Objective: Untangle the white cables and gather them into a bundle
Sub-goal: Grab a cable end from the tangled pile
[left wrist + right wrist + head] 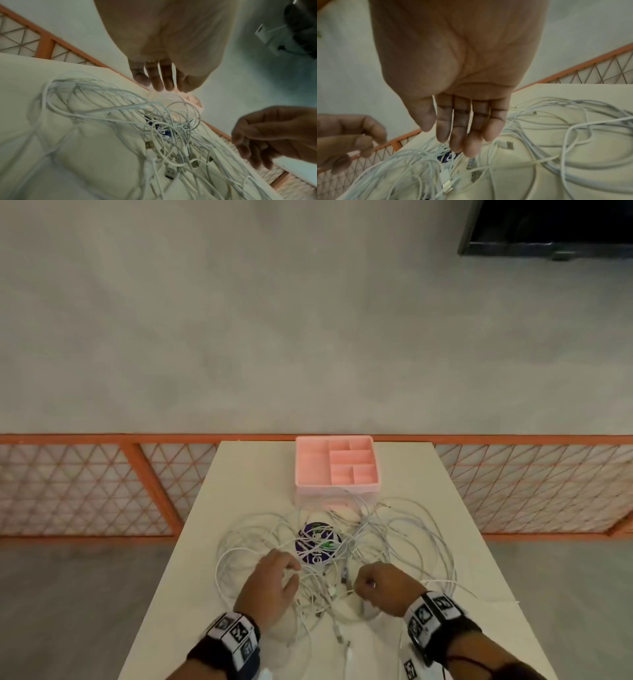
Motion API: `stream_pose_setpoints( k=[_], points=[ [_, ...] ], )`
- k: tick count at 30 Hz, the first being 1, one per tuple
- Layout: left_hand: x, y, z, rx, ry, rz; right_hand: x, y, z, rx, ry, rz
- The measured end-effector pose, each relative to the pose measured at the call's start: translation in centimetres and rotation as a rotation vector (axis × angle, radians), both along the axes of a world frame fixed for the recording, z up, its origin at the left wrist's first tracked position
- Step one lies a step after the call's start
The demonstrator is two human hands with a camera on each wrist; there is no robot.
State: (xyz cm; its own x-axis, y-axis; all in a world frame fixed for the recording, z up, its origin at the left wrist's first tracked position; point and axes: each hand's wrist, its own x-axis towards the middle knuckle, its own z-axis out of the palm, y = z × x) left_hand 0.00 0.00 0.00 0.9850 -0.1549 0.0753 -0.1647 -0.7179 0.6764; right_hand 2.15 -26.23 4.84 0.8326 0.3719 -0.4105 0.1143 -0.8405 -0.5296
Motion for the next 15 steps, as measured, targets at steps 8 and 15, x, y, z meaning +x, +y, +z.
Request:
stream_pose_setpoints(
  k=[8, 15],
  points=[
    [2.2, -1.0, -1.4, 0.193, 0.208, 0.028, 1.6, 4.5, -2.4, -0.022, -0.045, -0.043],
    [1.2, -1.6, -0.7, 0.096, -0.006, 0.005, 1.4, 7.7, -5.1, -0.038, -0.016, -0.089]
  ],
)
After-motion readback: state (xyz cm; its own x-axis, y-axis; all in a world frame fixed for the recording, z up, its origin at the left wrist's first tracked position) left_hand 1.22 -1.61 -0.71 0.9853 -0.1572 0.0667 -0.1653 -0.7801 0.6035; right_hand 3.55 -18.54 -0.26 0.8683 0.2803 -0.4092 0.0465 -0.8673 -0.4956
